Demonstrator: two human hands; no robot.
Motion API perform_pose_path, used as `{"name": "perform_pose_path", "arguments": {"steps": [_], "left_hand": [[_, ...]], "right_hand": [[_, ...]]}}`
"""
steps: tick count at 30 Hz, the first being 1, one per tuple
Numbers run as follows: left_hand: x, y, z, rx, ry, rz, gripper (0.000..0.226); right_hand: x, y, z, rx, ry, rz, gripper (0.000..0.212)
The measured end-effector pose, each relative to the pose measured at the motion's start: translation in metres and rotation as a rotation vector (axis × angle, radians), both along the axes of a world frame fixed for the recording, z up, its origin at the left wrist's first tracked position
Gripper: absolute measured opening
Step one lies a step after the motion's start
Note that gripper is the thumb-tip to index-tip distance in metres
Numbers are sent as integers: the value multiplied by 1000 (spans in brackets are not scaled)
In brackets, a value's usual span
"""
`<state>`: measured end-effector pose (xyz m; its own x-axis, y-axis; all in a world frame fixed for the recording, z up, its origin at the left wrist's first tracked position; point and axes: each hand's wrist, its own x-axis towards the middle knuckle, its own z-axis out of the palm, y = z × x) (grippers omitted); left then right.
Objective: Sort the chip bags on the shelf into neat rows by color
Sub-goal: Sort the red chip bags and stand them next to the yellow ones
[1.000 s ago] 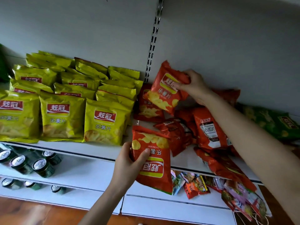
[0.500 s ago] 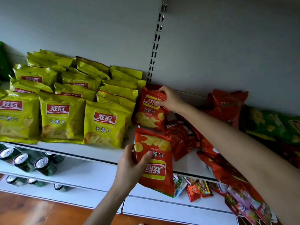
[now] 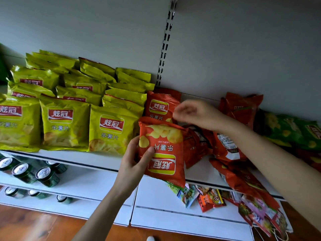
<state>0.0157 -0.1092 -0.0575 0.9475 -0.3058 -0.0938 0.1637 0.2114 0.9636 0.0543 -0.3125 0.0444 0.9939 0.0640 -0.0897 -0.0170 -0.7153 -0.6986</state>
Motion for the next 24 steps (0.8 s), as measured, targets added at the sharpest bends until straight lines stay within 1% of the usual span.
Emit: {"name": "perform_pose_path", "arguments": {"steps": [1, 2, 4, 7, 9, 10, 11, 12, 13, 14, 15, 17, 18, 19, 20, 22, 23, 24], "left_hand": [[2, -1, 0, -5, -21, -13, 32], [3, -2, 1, -1, -39, -29, 35], [4, -5, 1, 3, -52, -51, 39], [1, -6, 1, 41, -88, 5, 41], [-1, -5, 3, 26, -50, 120, 56], [-2, -4, 4, -15, -9, 175, 64], [-2, -3, 4, -56, 23, 212, 65], [-2, -3, 7, -89, 37, 227, 60], [-1, -3, 9, -104, 34, 229, 52], [-1, -2, 13, -107, 15, 219, 44], [0, -2, 16, -94, -17, 204, 42], [4, 4, 19, 15, -136, 146, 46], [6, 7, 22, 80, -211, 86, 49], [8, 10, 25, 124, -282, 4, 48], [9, 11, 30, 140, -346, -84, 46], [12, 10, 35, 163, -444, -209, 45], [13, 9, 36, 200, -498, -214, 46], [14, 7, 35, 287, -579, -144, 46]], "right_hand": [[-8, 4, 1, -5, 120, 78, 50], [-13, 5, -1, -23, 172, 130, 50], [-15, 3, -5, -16, 153, 140, 34], [-15, 0, -3, 75, 91, 42, 23], [-18, -2, -1, 170, 14, -84, 21], [-22, -2, -1, 239, 3, -152, 23], [-26, 0, -3, 292, 19, -206, 29], [-31, 2, -6, 303, 60, -233, 37], [-37, 3, -10, 249, 107, -234, 45], [-43, 5, -13, 128, 126, -216, 54], [-50, 5, -12, -21, 100, -199, 66], [-60, 5, -2, -246, -85, -165, 85], [-63, 7, 7, -294, -166, -113, 87], [-66, 10, 14, -321, -185, -30, 85], [-67, 13, 17, -338, -136, 80, 80], [-65, 20, 12, -347, 47, 267, 58], [-63, 20, 5, -328, 97, 288, 46], [-60, 18, 0, -288, 101, 261, 36]]}}
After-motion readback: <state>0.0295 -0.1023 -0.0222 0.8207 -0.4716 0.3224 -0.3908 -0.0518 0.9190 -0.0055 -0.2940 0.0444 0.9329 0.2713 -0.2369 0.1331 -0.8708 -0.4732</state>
